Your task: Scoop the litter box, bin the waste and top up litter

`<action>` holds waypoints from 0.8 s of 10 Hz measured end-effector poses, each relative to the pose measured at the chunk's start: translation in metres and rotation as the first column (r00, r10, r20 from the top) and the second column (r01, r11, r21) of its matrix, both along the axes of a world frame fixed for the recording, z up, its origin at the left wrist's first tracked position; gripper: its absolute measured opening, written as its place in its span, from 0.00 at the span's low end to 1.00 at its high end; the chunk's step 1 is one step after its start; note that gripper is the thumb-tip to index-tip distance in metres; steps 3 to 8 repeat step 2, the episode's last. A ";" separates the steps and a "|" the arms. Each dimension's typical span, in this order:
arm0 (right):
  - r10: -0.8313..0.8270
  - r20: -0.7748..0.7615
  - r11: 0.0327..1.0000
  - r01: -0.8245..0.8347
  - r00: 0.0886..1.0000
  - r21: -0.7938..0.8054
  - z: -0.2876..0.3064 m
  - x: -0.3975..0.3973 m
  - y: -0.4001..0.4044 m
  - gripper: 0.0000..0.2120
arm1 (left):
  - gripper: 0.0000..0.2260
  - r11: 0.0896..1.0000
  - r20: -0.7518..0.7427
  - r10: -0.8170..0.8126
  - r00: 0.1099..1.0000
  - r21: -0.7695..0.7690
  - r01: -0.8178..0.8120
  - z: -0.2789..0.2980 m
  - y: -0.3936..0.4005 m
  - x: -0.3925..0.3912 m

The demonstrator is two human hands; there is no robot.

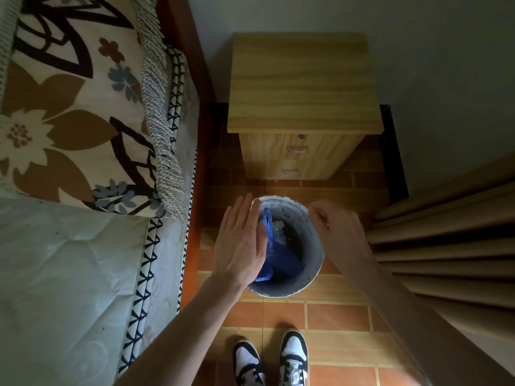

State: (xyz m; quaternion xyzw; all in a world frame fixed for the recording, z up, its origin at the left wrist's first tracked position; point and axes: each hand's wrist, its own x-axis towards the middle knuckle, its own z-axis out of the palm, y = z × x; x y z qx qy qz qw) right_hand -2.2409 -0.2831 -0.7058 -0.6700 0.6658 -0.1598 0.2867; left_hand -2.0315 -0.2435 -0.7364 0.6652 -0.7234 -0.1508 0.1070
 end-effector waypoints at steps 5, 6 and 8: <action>0.027 -0.069 0.996 -0.032 0.997 -0.086 0.027 0.001 0.007 0.10 | 0.25 1.000 -0.004 0.008 1.000 0.002 -0.008 0.025 0.007 -0.001; 0.027 -0.069 0.996 -0.032 0.997 -0.086 0.027 0.001 0.007 0.10 | 0.25 1.000 -0.004 0.008 1.000 0.002 -0.008 0.025 0.007 -0.001; 0.027 -0.069 0.996 -0.032 0.997 -0.086 0.027 0.001 0.007 0.10 | 0.25 1.000 -0.004 0.008 1.000 0.002 -0.008 0.025 0.007 -0.001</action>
